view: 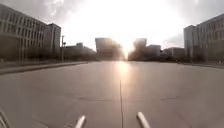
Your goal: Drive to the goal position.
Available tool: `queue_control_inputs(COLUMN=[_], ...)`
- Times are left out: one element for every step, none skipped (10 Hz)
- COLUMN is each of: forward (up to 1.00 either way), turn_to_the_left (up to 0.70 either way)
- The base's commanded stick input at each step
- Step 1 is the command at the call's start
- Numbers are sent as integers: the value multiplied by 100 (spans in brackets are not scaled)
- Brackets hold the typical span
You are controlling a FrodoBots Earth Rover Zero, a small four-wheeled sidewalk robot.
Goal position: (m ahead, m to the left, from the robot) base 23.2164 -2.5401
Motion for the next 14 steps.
queue_control_inputs(forward=[100, 100, 100, 100, 100, 100, 100, 100, 100, 100, 100, 100, 100, 100], turn_to_the_left=[0, 0, 0, 0, 0, 0, 0, 0, 0, 0, 0, 0, 0, 0])
